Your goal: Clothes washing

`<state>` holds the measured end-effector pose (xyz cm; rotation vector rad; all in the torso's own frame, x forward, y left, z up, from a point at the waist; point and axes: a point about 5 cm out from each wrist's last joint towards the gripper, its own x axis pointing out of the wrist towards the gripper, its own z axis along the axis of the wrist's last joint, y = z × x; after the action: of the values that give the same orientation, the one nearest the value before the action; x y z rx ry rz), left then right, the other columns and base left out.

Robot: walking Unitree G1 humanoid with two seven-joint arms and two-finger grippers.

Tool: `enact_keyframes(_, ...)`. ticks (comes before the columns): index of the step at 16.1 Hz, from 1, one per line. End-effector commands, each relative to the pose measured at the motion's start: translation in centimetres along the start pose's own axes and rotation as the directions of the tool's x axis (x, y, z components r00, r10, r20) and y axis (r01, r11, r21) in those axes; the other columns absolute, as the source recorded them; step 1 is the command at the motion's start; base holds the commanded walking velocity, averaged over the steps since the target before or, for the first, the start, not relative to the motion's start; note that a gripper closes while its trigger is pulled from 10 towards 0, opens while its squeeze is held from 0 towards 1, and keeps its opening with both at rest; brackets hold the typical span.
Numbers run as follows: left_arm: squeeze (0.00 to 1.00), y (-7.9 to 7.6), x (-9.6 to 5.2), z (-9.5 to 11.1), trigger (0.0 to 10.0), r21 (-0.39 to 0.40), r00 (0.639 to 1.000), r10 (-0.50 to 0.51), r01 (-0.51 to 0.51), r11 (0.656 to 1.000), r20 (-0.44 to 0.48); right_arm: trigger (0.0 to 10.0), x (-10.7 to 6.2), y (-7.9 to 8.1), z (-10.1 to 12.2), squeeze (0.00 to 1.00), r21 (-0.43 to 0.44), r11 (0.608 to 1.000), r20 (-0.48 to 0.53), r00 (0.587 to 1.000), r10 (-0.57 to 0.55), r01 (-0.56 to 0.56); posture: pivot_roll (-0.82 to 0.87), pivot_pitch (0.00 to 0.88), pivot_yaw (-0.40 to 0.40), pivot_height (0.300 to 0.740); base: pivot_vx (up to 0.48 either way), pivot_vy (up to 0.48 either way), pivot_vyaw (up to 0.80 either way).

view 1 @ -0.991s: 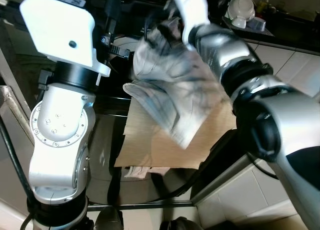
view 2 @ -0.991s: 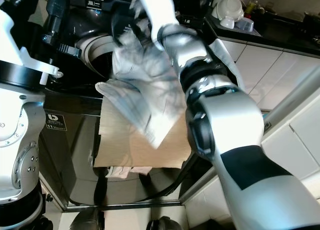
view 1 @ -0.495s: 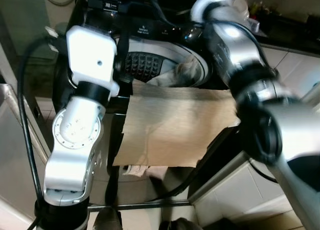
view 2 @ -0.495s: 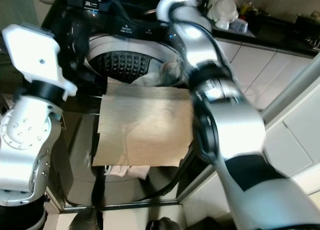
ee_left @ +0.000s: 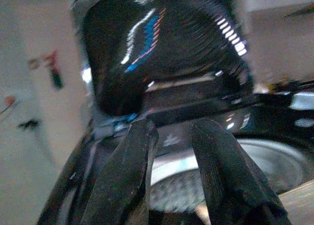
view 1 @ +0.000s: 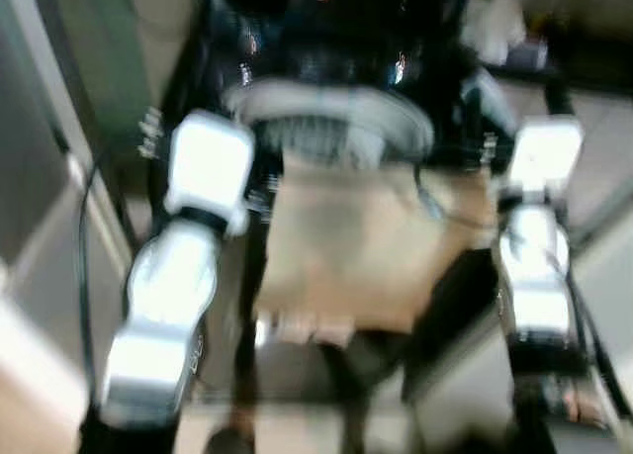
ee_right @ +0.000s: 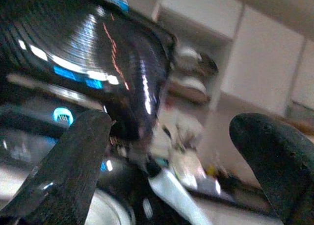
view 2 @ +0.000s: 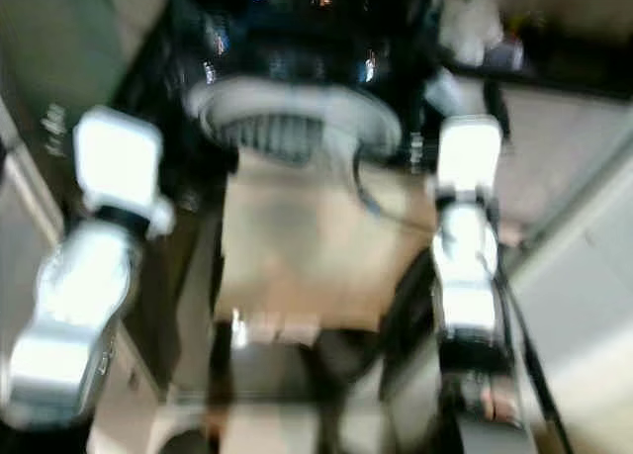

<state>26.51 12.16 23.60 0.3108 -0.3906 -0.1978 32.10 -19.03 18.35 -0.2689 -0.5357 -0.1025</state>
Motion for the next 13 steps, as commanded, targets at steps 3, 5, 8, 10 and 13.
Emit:
enact_keyframes(3, 0.0, -0.7, -0.1, -2.3, 10.0, 0.011, 0.996, -0.028, 0.029, 1.0, -0.085, 10.0, -2.4, 1.7, -2.9, 0.0, 0.147, 0.989, -0.191, 0.982, 0.015, 0.014, 0.0, 0.0, -0.062, 0.726, 0.0, 0.0, 0.0)
enact_keyframes(5, 0.0, -0.8, -0.6, -3.6, 10.0, -0.023, 0.99, -0.003, 0.0, 1.0, -0.141, 10.0, -3.3, 2.7, -3.3, 0.0, 0.172, 0.985, -0.217, 0.974, 0.065, -0.027, 0.01, 0.0, -0.057, 0.726, 0.0, 0.0, 0.0)
enact_keyframes(8, 0.0, -0.7, -0.7, -5.0, 10.0, -0.076, 0.979, 0.037, -0.053, 0.996, -0.203, 10.0, -3.5, 3.5, -3.4, 0.0, 0.182, 0.983, -0.216, 0.974, 0.069, -0.03, 0.03, 0.0, -0.023, 0.726, 0.0, 0.0, 0.0)
enact_keyframes(10, 0.0, -0.6, -0.6, -5.5, 10.0, -0.091, 0.975, 0.046, -0.067, 0.994, -0.217, 10.0, -2.8, 3.9, -2.9, 0.0, 0.197, 0.98, -0.198, 0.977, 0.075, -0.036, 0.03, 0.0, -0.014, 0.726, 0.0, 0.0, 0.0)
enact_keyframes(13, 0.0, -0.6, -0.5, -6.2, 10.0, -0.124, 0.968, 0.061, -0.093, 0.988, -0.244, 10.0, -1.9, 4.3, -2.6, 0.0, 0.212, 0.976, -0.186, 0.978, 0.096, -0.056, 0.02, 0.0, -0.009, 0.726, -0.18, 0.0, 0.0)
